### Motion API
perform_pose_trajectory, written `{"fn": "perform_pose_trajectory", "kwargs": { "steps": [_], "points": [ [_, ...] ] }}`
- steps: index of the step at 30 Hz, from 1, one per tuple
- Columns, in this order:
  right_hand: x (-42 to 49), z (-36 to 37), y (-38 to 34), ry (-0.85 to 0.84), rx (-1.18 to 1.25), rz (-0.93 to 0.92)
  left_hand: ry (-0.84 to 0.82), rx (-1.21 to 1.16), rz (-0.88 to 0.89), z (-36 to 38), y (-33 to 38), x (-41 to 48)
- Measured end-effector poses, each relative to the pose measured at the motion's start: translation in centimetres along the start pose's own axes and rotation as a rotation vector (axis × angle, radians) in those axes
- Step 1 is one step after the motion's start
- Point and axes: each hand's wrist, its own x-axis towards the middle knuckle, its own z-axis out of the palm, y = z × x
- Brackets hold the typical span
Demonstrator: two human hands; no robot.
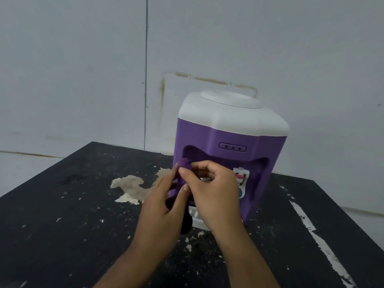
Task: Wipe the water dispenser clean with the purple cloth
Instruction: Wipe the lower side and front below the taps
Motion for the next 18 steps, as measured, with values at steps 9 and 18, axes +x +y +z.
{"fn": "perform_pose_trajectory", "kwargs": {
  "steps": [9,18],
  "points": [
    [4.7,2.7,-6.5,-0.151,-0.357,-0.278,0.355,-0.183,-0.016,-2.2,-0.8,5.9],
    [14.1,0.7,-12.1,0.005,-0.678,-0.608,0.238,-0.237,0.240,1.4,-0.2,12.1]
  ]
}}
